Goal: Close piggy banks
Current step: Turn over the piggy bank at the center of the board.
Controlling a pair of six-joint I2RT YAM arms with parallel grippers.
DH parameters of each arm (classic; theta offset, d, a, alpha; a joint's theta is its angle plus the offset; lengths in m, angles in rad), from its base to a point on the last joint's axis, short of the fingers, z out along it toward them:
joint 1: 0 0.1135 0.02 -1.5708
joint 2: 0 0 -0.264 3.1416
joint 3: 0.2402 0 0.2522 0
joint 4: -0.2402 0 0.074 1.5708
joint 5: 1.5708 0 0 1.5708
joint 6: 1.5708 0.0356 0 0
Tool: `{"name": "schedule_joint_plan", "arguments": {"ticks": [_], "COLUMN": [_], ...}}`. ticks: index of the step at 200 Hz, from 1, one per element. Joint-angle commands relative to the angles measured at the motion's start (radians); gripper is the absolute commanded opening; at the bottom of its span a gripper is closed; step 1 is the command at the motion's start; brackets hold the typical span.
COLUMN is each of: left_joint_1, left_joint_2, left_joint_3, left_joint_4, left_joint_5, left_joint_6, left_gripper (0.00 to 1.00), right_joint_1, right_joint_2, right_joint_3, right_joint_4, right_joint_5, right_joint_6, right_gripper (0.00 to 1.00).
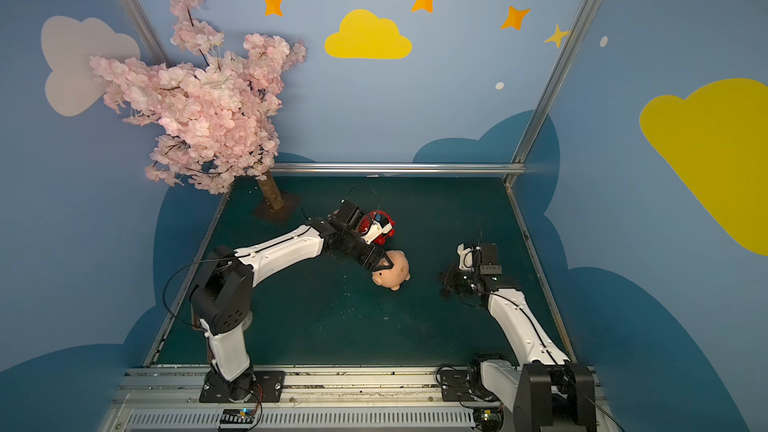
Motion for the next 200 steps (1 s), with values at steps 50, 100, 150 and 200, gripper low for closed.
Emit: {"name": "schedule_joint_plan", "arguments": {"ticks": [50, 100, 150, 200], "left_joint_1": [0.154, 0.215, 0.235, 0.256], "left_joint_2": [-0.159, -0.195, -0.196, -0.195], "left_joint_3": [-0.234, -0.319, -0.339, -0.352], "left_joint_4": [0.062, 0.091, 0.089, 0.076], "left_joint_5": [0.162, 0.183, 0.159, 0.14], "left_joint_6": [-0.166, -0.192, -0.186, -0.177], "left_gripper": [0.66, 0.71, 0.85, 0.91], "right_joint_1": [0.032, 0.054, 0.053, 0.051], "right_joint_2": [0.067, 0.199, 0.251, 0.269], "right_joint_3": [0.038, 0.113, 0.131, 0.136], "right_joint_4": [-0.113, -0.193, -0.193, -0.198], "right_joint_5": [0.13, 0.196, 0.21, 0.228], "right_joint_6": [-0.027, -0.063, -0.063, -0.071], "right_gripper": [0.15, 0.14, 0.13, 0.13]}}
